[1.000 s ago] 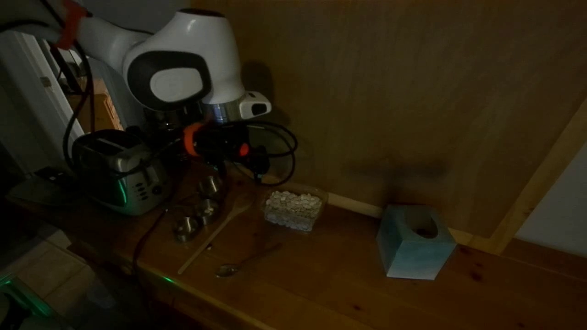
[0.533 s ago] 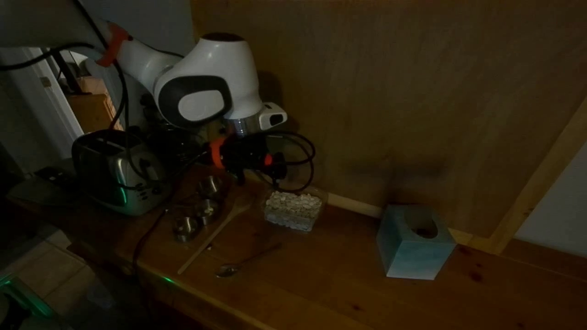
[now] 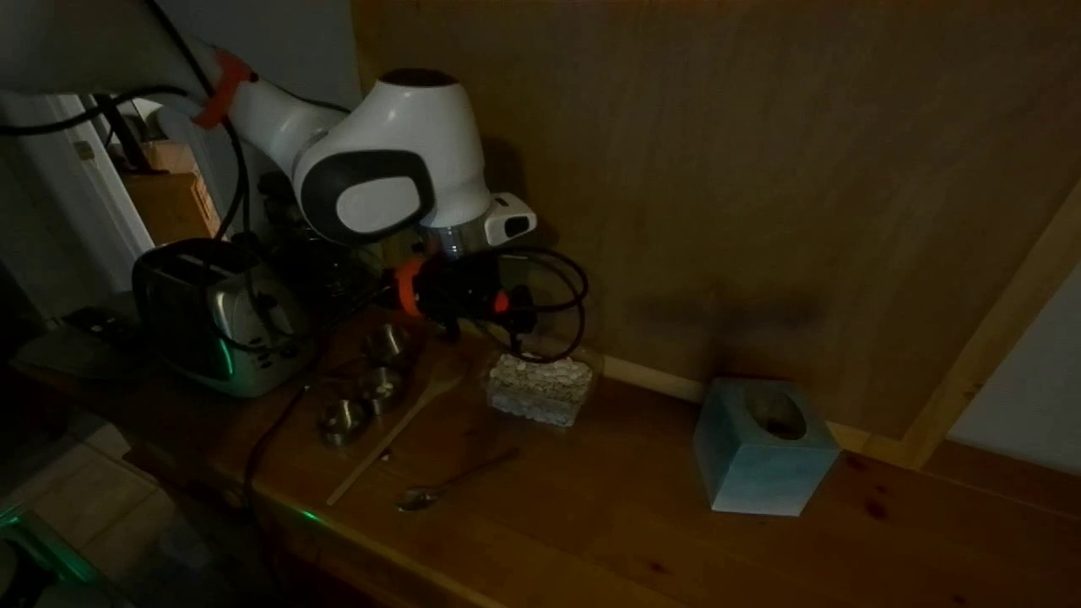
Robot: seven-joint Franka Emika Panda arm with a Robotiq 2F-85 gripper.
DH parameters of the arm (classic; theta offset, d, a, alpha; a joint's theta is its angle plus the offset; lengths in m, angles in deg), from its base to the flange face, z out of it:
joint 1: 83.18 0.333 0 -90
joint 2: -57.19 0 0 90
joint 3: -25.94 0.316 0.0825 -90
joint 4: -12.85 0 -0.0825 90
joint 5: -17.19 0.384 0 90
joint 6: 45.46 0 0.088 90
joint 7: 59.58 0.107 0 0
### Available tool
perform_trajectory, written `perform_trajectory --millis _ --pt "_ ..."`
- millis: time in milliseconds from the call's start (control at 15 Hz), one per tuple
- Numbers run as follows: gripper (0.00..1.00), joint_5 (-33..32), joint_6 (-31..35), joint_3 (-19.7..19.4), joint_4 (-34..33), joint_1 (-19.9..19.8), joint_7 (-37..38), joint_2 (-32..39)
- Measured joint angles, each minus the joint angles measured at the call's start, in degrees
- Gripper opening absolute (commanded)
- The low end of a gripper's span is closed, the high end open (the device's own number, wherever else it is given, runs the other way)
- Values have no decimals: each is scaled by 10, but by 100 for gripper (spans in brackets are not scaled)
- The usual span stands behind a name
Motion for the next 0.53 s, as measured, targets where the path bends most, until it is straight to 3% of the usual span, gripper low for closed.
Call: perform_trajectory --millis 533 --pt "100 33 97 25 -20 -36 -55 80"
